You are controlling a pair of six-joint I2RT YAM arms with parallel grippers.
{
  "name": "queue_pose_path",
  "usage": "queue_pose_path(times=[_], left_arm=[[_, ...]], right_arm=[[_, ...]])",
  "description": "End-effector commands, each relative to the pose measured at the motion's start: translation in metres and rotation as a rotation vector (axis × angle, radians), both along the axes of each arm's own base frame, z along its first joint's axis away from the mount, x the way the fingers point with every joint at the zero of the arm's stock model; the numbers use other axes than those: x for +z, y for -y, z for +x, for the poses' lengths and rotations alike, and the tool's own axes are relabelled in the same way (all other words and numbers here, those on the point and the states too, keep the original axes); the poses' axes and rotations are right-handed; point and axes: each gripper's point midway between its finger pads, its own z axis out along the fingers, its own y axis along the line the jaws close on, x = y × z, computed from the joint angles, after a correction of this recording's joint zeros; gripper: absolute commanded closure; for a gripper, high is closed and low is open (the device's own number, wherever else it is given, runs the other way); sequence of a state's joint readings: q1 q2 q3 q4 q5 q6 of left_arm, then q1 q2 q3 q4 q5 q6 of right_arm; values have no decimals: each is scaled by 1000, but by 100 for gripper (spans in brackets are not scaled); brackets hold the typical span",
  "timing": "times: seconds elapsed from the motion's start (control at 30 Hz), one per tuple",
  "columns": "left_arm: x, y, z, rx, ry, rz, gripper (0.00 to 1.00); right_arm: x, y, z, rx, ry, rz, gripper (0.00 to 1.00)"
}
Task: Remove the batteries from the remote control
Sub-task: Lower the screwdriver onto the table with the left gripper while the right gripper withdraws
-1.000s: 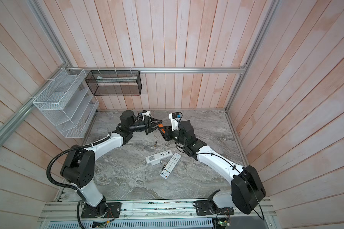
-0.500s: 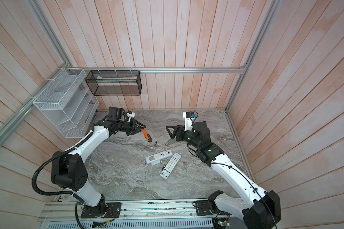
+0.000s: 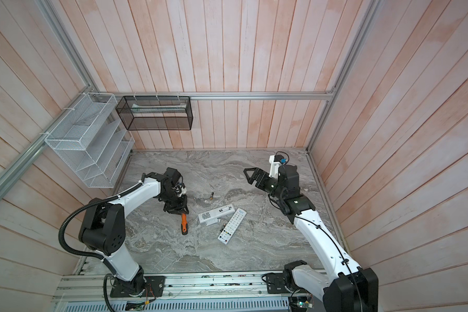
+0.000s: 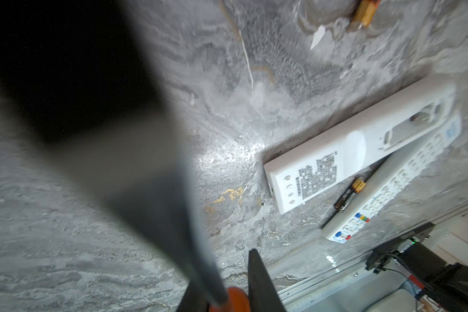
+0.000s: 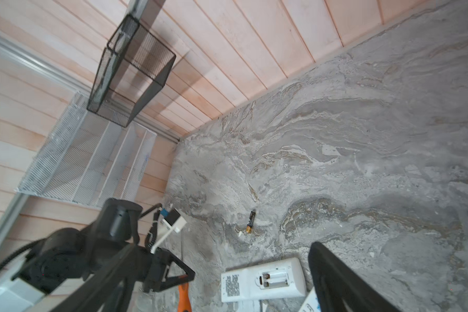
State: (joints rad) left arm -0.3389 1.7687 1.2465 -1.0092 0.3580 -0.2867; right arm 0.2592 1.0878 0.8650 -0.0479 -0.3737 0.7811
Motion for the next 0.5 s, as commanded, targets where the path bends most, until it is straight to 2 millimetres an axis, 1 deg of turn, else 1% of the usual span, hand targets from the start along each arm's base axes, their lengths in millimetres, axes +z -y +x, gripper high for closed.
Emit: queue_pose_path(times=[0.0, 0.1, 0.13, 0.33, 0.47], left_arm=[[-17, -4, -4, -50, -7, 68, 91], [-25, -5, -4, -66, -5, 99, 90], [-28, -5, -4, -71, -8, 107, 89], [-41, -7, -7, -83, -29, 119, 80], [-45, -8, -9, -90, -38, 125, 74]], right_arm=[[-14, 16, -2, -49, -81, 144, 2], [-20, 29, -6, -88, -85, 146, 2], [-21, 31, -7, -88, -87, 131, 2], [-28, 29, -8, -52, -116, 79, 2], [-27, 30, -8, -52, -112, 71, 2]])
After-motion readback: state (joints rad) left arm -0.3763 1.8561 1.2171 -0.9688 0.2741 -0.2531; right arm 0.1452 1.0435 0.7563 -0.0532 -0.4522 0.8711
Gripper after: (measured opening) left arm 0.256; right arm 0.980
